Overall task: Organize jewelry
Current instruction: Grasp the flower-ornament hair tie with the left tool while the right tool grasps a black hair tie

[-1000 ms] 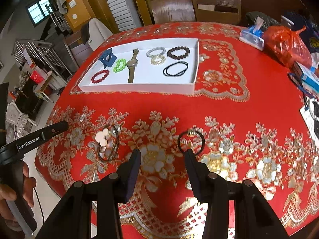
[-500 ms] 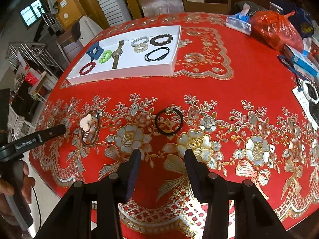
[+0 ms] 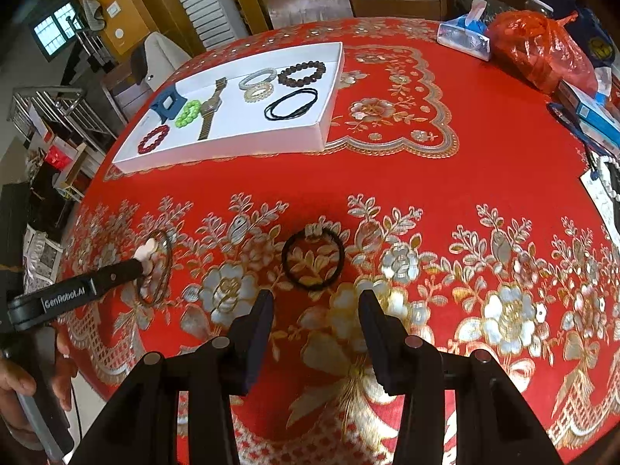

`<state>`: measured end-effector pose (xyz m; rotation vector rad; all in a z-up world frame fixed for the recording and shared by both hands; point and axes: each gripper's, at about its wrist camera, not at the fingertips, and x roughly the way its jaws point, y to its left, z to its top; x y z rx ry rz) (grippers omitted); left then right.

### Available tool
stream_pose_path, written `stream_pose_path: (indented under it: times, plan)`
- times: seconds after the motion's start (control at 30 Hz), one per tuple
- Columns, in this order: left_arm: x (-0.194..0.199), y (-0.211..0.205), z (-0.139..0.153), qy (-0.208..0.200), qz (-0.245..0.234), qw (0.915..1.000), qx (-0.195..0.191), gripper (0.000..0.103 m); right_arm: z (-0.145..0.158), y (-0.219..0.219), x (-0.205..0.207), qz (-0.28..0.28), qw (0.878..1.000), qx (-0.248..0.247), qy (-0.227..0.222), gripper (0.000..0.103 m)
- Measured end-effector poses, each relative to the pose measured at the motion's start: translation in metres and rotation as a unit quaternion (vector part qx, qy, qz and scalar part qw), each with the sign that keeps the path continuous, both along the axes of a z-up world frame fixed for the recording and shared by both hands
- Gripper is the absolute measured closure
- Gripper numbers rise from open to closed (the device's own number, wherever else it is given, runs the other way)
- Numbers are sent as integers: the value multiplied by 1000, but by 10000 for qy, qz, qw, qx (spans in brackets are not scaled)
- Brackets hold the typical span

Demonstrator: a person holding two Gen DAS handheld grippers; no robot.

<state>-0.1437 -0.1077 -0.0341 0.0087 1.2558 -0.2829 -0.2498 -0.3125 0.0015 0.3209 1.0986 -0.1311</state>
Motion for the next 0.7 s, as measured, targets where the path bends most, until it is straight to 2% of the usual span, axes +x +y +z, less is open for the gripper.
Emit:
stream_pose_path:
  times: [0.3, 0.47, 0.57, 0.63, 0.7]
  plan:
    - [9, -12, -1, -113, -42, 9996, 267, 39, -11, -8, 18, -61, 9999, -4, 105, 60]
    - [7, -28, -5, -234, -385, 9968, 655, 39, -16, -7, 23, -12, 9999, 2, 127, 60]
    - [6, -32, -6, -320, -538, 9958, 664, 39, -15, -7, 25, -25, 10000, -60, 74, 60]
    - [6, -33, -5, -374, -591, 9955, 642, 50, -17, -5, 27, 18, 9999, -93, 85, 60]
    - [7, -35, -3, -431, -677, 9949, 608, 73, -18, -3, 30, 78, 9997, -235, 71, 63]
